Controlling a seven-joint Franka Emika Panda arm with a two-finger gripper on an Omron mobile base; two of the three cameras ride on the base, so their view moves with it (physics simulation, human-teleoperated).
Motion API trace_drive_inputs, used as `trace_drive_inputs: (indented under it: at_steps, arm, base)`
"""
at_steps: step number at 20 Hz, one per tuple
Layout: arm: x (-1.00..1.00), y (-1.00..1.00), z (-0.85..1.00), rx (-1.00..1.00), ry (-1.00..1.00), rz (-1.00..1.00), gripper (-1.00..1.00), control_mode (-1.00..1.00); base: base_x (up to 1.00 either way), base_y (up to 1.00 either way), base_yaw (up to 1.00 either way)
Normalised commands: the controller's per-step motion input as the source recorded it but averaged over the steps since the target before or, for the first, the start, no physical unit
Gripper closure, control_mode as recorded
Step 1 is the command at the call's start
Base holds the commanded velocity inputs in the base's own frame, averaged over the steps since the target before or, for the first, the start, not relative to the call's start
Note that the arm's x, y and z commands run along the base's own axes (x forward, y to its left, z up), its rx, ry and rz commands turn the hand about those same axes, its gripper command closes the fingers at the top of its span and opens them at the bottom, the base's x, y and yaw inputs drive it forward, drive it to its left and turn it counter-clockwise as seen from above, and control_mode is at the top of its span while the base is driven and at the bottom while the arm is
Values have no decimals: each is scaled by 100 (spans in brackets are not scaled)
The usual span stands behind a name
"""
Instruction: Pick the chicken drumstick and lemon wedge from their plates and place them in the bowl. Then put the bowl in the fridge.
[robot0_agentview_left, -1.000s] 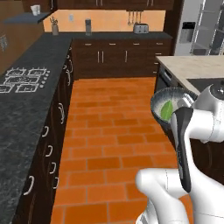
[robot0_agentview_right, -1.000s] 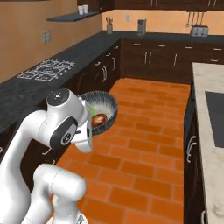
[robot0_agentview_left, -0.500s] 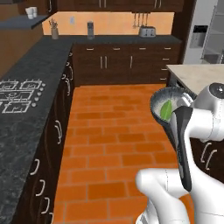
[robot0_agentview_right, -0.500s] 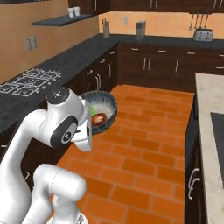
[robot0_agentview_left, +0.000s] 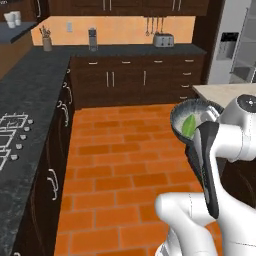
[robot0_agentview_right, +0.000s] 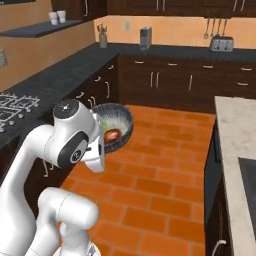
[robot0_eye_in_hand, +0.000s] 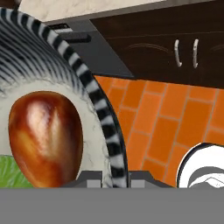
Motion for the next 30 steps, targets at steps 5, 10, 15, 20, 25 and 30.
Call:
trace_drive_inputs:
  at_steps: [5,10,15,20,25,30]
  arm:
    - [0,0,0,0,0,0,100,100]
    - [0,0,0,0,0,0,100,100]
    - [0,0,0,0,0,0,100,100]
    - [0,0,0,0,0,0,100,100]
    - [0,0,0,0,0,0,100,100]
    - [0,0,0,0,0,0,100,100]
  base:
    - [100,1,-30]
    - [100,26,-44]
    - [100,55,-43]
    - [100,83,-32]
    - [100,85,-32]
    - [100,84,-35]
